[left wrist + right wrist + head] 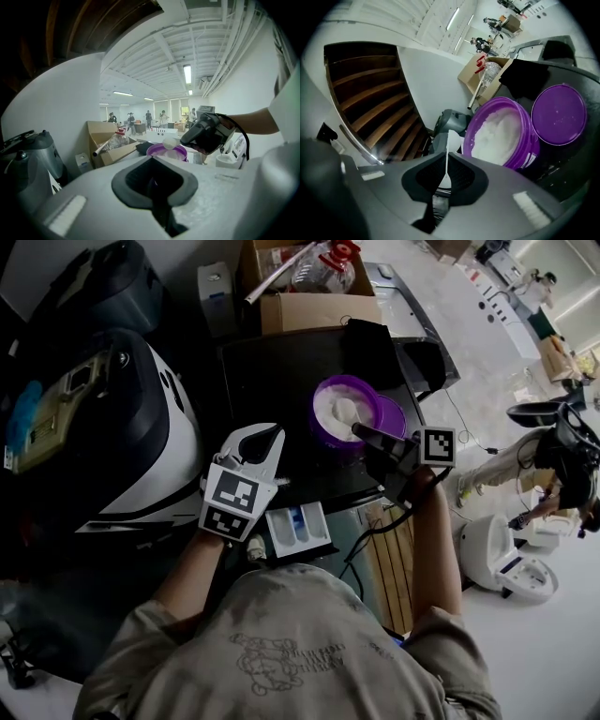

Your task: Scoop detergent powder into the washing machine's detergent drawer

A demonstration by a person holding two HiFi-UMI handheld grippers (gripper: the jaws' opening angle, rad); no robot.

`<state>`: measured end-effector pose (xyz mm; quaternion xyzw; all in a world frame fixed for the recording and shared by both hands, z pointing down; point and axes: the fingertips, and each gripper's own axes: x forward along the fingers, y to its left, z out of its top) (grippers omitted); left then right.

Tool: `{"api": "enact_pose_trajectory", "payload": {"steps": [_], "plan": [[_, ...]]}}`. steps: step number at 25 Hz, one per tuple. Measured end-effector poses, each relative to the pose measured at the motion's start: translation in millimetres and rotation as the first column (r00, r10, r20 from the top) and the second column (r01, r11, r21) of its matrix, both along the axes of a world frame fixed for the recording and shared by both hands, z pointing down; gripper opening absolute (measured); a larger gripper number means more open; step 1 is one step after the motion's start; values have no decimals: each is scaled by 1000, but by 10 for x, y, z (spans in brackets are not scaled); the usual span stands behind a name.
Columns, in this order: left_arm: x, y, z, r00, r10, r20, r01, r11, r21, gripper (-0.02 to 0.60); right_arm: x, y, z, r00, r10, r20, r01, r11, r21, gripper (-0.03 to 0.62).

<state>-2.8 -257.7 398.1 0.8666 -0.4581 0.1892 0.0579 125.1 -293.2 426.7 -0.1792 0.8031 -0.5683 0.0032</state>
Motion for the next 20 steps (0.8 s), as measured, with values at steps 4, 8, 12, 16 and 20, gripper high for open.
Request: {"api": "enact_pose_trajectory", "payload": {"steps": [4, 8, 12, 16, 20], "plan": [[27, 51, -55, 1000, 8, 4, -9, 1000, 12, 0, 1, 98, -114, 996, 53, 72, -52, 999, -15, 38], [46, 111, -91, 1000, 11, 9, -11, 1000, 21, 0, 5, 236, -208, 979, 97, 178, -87, 994, -59, 38], [26, 164, -156, 1000, 5, 7, -5, 999, 36, 0, -34, 420, -303, 957, 114, 266, -94, 992, -88, 38], [-19, 233, -208, 1000, -1, 6, 1, 999, 48, 0, -33, 589, -360, 933, 140, 333, -108, 988, -113, 38], [-84, 292, -271, 1000, -15, 1, 15, 998, 61, 0, -19, 757, -394, 917, 150, 368, -110, 986, -128, 38]]}}
